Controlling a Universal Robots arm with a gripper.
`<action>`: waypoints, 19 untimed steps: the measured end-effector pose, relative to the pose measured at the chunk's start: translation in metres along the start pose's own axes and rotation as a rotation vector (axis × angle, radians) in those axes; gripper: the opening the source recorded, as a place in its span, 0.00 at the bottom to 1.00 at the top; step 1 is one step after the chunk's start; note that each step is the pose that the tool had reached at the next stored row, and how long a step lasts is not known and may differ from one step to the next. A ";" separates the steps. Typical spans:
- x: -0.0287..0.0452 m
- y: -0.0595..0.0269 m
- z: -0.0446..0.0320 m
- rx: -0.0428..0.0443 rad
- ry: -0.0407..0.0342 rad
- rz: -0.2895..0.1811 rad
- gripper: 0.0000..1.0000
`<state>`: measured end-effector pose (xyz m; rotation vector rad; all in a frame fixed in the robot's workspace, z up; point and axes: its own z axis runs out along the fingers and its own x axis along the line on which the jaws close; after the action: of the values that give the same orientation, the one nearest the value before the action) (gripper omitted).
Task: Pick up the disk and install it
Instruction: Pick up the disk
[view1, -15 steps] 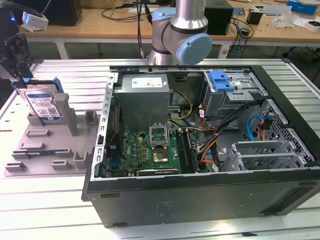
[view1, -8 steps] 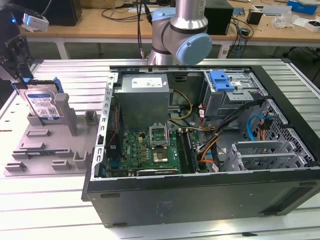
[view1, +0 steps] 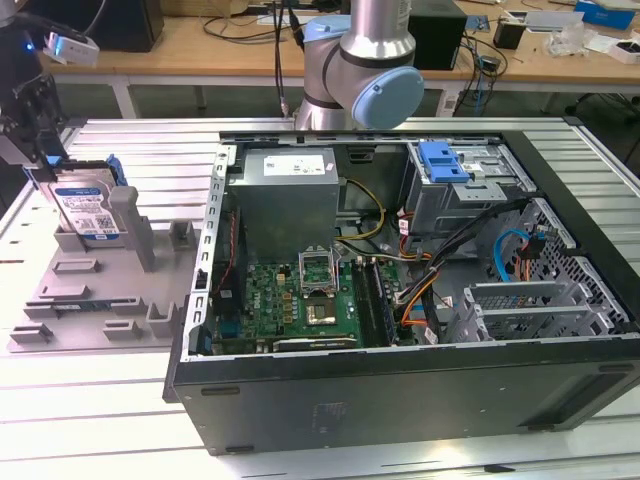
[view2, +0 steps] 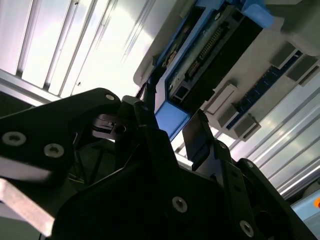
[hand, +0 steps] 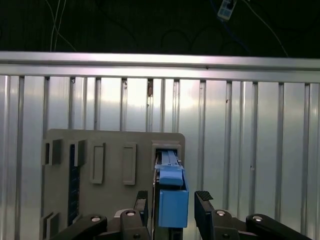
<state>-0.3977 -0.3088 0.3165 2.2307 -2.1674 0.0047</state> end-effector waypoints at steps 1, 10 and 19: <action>0.0000 0.0000 0.0008 0.0000 0.0000 0.000 0.50; -0.0002 -0.0002 0.0073 0.0000 0.0000 -0.002 0.50; -0.0003 -0.0003 0.0128 0.0000 0.0001 -0.002 0.50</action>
<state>-0.3977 -0.3088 0.3036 2.2332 -2.1647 0.0047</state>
